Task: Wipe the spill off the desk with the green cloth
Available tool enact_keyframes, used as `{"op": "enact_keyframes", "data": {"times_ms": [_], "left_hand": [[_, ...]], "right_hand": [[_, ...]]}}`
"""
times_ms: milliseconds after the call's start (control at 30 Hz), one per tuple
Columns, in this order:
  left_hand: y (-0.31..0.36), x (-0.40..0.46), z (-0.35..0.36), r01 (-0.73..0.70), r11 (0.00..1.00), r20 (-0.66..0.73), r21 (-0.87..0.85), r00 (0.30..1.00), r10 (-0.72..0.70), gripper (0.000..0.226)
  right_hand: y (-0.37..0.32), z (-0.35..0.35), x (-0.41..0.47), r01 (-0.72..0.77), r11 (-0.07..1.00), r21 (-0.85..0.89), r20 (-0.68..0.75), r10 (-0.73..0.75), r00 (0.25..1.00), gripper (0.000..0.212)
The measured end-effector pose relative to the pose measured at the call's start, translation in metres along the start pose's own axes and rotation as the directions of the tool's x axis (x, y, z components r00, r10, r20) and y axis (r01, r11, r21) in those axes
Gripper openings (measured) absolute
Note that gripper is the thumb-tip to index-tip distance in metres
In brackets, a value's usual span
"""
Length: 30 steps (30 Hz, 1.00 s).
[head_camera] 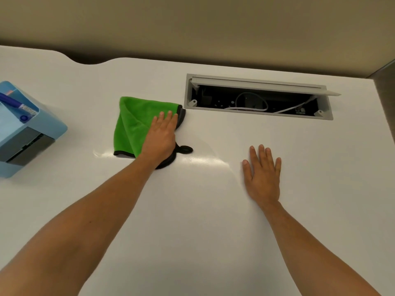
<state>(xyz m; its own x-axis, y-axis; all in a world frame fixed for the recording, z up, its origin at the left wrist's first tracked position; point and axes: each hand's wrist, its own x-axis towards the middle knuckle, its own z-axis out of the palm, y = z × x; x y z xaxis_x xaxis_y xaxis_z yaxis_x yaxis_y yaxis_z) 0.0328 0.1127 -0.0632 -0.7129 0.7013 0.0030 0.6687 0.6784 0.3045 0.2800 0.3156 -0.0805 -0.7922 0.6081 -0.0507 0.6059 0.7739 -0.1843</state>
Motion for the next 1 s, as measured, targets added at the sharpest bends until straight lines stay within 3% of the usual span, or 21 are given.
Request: {"op": "enact_keyframes", "data": {"times_ms": [167,433,600,767,867,1000], "left_hand": [[-0.043,-0.019,-0.015,0.188,0.981,-0.056,-0.053,0.980,-0.191,0.057],[-0.016,-0.100,-0.006,0.328,0.930,-0.082,-0.166,0.935,-0.345,0.056],[0.029,-0.141,0.011,0.273,0.943,-0.070,-0.188,0.954,-0.290,0.058],[0.083,-0.151,0.027,0.131,0.972,-0.014,-0.195,0.991,-0.136,0.061],[0.115,-0.148,0.037,0.051,0.979,0.029,-0.199,0.999,-0.046,0.061],[0.148,-0.143,0.042,-0.003,0.954,0.071,-0.300,0.997,0.025,0.061]], "right_hand": [[0.000,-0.001,0.001,-0.002,1.000,0.002,-0.009,0.002,1.000,0.058],[-0.002,-0.004,-0.001,-0.008,1.000,0.003,0.025,0.008,1.000,0.063],[-0.002,-0.007,-0.002,-0.017,1.000,0.026,0.078,0.015,0.997,0.065],[-0.003,-0.012,0.001,-0.053,0.992,0.116,0.156,0.034,0.987,0.073],[-0.011,-0.021,-0.008,-0.095,0.961,0.260,0.146,0.058,0.988,0.072],[-0.037,-0.025,-0.043,-0.200,0.846,0.494,0.035,0.211,0.977,0.059]]}}
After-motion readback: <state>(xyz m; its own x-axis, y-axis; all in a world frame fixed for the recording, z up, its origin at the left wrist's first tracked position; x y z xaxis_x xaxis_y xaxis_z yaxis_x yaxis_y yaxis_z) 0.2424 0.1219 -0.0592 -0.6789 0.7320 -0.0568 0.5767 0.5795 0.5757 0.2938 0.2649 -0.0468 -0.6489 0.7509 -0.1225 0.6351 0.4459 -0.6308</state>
